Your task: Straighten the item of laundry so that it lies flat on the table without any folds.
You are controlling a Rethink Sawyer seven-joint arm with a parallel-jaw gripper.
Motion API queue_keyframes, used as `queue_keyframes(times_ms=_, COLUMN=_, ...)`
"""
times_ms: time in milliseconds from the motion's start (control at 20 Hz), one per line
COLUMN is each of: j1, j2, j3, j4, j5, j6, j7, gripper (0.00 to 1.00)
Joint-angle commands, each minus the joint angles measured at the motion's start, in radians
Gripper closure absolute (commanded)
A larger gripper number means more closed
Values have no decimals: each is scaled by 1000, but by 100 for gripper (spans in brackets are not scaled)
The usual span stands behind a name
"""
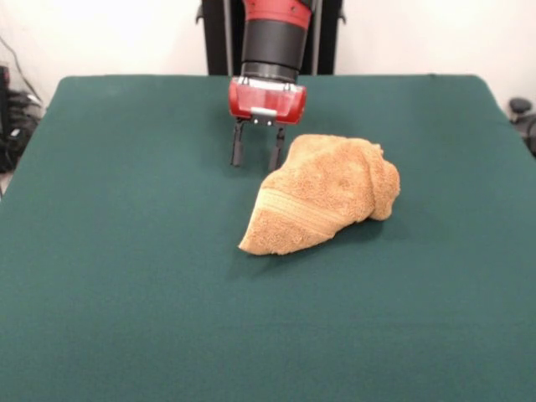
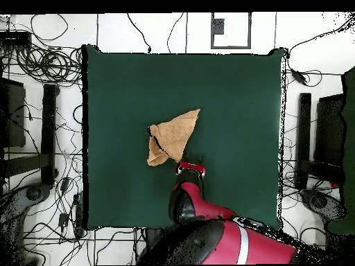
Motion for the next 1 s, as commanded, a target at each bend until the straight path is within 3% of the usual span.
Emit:
queue_keyframes(times_ms=50, j1=18, j2=87, j3=124, j4=-137, j5=22, j6=16, j7=249, gripper=0)
queue_keyframes(times_ms=1000, j1=0, j2=81, j3=123, j4=-92, j5=0, j6=-20, j7=276, gripper=0)
